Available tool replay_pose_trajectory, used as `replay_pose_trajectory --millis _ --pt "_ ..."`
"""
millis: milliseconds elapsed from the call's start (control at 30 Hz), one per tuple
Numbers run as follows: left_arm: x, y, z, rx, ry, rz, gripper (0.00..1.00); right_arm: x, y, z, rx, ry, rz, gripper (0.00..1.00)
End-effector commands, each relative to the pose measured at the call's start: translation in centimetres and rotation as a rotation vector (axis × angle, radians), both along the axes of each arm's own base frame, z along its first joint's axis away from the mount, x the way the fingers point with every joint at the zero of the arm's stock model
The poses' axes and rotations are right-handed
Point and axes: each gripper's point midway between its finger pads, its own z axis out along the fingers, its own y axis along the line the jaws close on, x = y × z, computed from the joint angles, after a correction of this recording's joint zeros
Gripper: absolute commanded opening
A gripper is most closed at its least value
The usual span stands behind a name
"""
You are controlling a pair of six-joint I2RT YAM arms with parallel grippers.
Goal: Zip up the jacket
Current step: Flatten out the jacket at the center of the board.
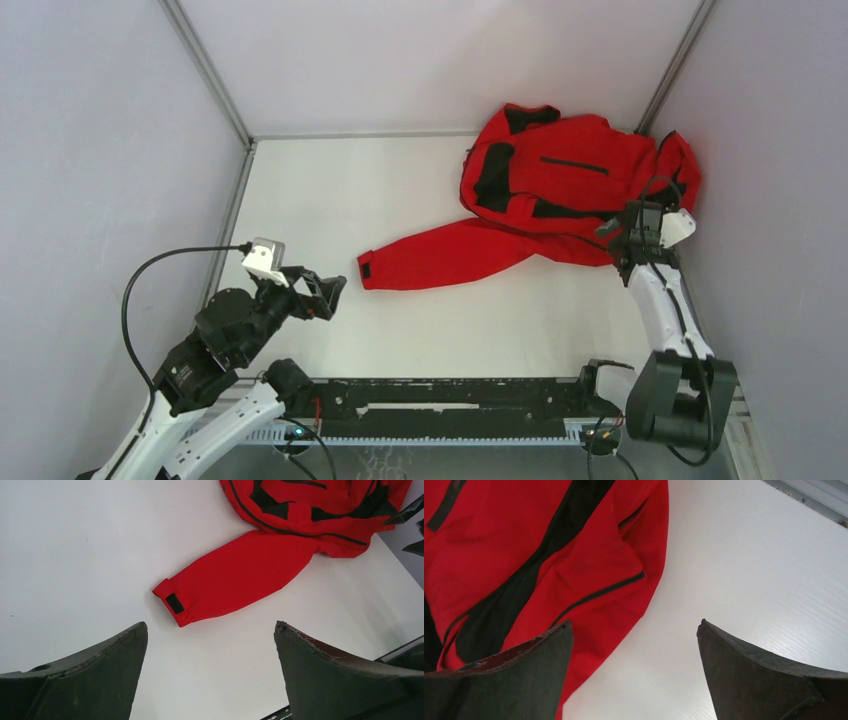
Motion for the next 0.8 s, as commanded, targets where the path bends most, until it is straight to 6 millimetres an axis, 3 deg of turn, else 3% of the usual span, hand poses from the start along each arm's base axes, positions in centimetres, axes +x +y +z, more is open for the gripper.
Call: replay_pose_trajectory --millis 0,400,667,767 --pt "0.2 0.2 0.8 -0.002 -0.02 0.01 1.0 3.7 -2.0 0.8 0.059 -0.117 -0.092 1.0" --pt "0.1 0.1 0.8 -0.003 -0.021 0.001 1.0 8.0 -4.1 -0.6 0.105 -0.114 -0.128 1.0" --pt "0.1 0.1 0.8 -0.002 -0.022 0.001 1.0 9.4 -4.6 -2.1 0.133 -0.067 -0.169 1.0" --pt "0.1 0.0 0.8 -0.004 -0.024 -0.001 1.0 10.1 -4.9 -2.4 0.131 -0.069 -0.17 0.95"
